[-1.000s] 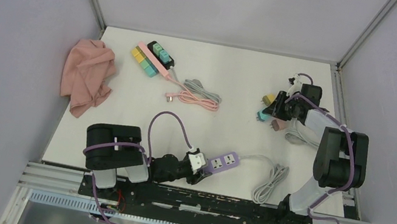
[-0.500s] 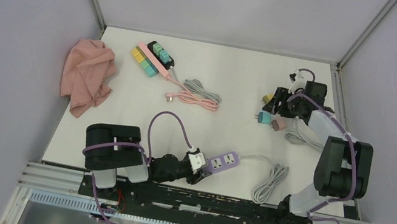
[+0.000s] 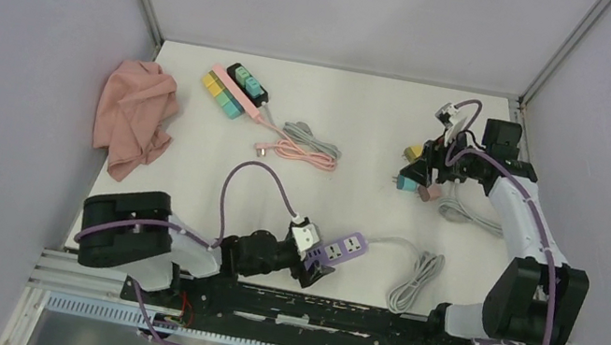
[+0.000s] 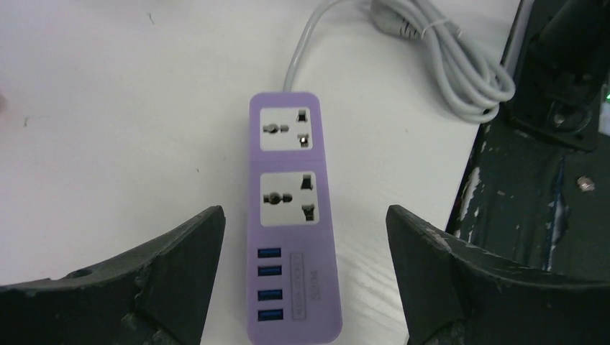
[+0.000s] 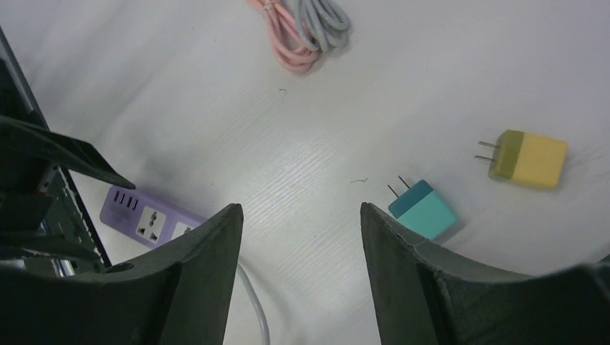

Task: Pull the plug off the socket
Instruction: Place the plug at the center of the board, then move the socket to the center of the board.

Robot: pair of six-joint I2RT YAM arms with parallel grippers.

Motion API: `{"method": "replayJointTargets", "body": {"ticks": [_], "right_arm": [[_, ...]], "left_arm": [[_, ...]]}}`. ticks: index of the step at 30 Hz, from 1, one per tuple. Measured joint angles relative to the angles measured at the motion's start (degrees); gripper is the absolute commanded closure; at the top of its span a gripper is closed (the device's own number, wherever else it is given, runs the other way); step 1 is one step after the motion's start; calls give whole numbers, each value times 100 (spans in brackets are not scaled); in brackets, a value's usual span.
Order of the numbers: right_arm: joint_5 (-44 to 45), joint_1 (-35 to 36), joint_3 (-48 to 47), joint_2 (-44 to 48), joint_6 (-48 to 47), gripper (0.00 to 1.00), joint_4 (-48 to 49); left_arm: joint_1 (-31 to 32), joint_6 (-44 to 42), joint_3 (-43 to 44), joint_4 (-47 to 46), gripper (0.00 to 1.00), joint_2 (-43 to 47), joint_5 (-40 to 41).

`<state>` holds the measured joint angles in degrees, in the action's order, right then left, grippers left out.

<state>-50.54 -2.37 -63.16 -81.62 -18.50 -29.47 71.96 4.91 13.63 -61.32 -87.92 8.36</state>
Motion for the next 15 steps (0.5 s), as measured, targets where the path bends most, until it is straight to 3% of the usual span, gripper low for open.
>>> {"method": "replayJointTargets", "body": {"ticks": [2,5,10,15], "right_arm": [[-190,26,28,107,-404,22,-232],[-455,103,179,516,-1027,1,-426],[-1241,372,321,1281,-2651,0,-1196],[-1650,767,-105,549,-4979,0,-3200]], "left_arm": [[0,44,85,350,10,411,-4],[0,136,122,774,4,1045,-11],[0,369,33,1231,1,2223,31],[-94,603,-94,1727,1,3550,184]]}}
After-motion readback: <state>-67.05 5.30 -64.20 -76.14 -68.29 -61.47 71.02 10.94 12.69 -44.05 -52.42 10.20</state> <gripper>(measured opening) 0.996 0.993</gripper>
